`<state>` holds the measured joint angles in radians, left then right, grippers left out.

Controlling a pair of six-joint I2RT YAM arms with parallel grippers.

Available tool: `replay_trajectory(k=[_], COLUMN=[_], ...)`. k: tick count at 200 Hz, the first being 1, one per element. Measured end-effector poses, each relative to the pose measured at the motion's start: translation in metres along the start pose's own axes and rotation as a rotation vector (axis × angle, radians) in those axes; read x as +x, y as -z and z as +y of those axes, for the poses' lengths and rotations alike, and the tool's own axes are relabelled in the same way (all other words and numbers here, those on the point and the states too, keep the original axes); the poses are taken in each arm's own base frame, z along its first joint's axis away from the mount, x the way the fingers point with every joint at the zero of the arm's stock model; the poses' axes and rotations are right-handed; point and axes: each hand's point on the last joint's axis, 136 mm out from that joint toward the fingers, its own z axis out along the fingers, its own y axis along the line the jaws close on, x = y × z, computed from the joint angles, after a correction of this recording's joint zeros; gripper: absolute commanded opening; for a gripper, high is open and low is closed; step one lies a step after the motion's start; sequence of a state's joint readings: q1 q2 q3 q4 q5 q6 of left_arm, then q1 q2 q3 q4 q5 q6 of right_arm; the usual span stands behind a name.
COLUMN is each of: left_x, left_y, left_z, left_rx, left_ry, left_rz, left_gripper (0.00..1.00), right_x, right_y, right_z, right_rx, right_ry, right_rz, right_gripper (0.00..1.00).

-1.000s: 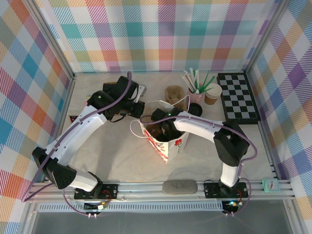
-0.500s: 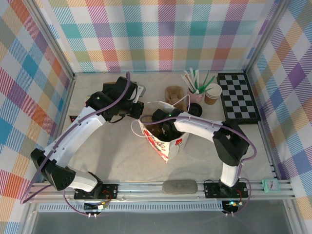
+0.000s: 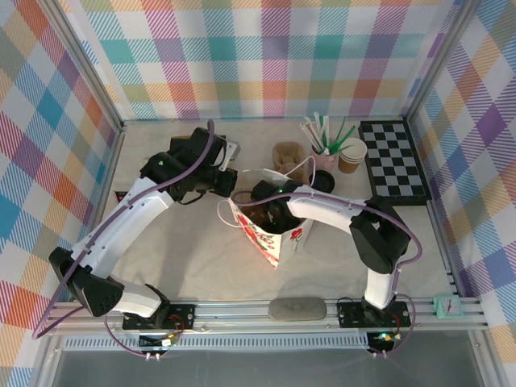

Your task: Pack the takeout coffee

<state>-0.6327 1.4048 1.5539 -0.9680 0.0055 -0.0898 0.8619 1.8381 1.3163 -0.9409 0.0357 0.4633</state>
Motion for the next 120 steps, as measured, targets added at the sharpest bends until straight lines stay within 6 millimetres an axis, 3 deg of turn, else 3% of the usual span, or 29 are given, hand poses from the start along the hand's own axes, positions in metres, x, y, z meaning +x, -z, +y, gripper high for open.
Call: replay_trajectory(k=[120], left_x=[0.0010], left_y=[0.0006], left_z=[0.0015], left_rx=[-0.007], left_ry=[0.000], left_rz=[-0.002], left_gripper=[0.10], right_x=[-0.0034], right_y=[-0.0039], right_z=[-0.0014], right_rx=[-0.002], right_ry=[-0.003], right_rz=[-0.019], right_gripper=[0.37])
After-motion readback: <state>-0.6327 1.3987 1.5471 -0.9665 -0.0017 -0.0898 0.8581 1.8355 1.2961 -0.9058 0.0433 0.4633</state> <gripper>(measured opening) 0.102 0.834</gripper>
